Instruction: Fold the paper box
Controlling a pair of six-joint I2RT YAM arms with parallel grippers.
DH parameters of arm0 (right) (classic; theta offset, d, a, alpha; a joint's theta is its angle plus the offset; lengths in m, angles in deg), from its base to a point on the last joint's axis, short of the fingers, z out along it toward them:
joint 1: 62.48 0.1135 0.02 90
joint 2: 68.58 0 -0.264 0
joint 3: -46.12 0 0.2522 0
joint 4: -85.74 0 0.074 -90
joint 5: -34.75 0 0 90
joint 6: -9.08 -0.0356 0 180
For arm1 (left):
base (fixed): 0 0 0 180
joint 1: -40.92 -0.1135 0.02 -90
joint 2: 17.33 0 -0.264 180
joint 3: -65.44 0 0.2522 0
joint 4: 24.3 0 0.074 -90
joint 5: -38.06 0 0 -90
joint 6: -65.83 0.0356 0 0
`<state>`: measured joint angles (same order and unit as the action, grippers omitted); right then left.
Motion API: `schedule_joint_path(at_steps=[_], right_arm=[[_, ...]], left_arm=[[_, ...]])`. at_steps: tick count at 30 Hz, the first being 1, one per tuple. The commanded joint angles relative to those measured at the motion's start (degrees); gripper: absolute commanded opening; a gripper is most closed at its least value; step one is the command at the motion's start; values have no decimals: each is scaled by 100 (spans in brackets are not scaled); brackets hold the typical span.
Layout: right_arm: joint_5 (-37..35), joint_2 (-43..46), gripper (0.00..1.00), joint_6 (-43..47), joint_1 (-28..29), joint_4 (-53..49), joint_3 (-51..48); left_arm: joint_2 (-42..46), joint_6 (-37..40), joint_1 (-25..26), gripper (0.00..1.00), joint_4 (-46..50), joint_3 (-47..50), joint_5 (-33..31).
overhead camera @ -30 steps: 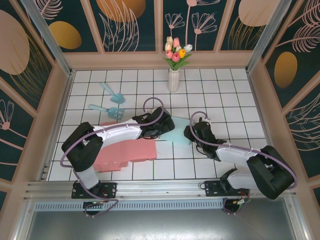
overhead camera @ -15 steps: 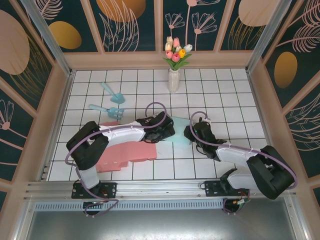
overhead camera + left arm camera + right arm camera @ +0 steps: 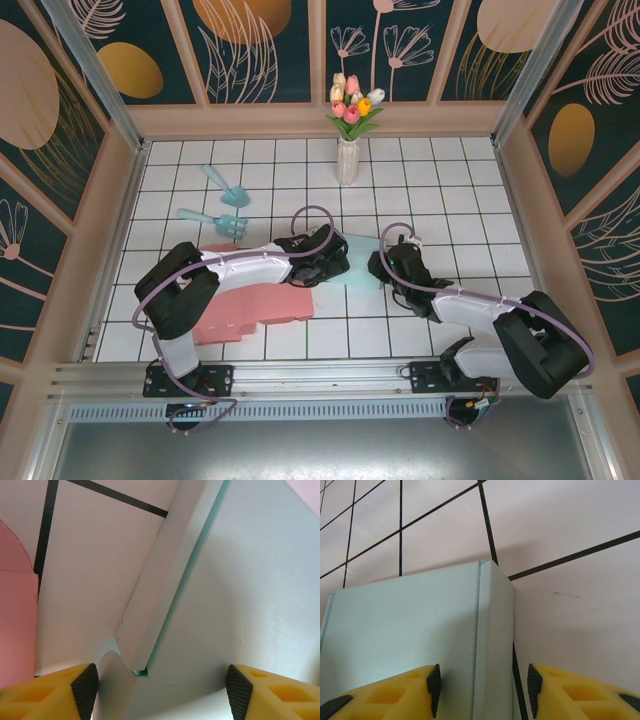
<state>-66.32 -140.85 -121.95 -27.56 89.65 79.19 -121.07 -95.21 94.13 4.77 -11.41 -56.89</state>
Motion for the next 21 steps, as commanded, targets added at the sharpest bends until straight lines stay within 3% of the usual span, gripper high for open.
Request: schedule_joint_path(at_steps=[1,21], right_arm=[[-161,-68,51,-53,-26,-98,-138],[-179,-76,51,-63,-29,-106,-164]], left_arm=[[-75,-97,29,70,38,33,25],[-155,-203,30,66,-152,270,23]])
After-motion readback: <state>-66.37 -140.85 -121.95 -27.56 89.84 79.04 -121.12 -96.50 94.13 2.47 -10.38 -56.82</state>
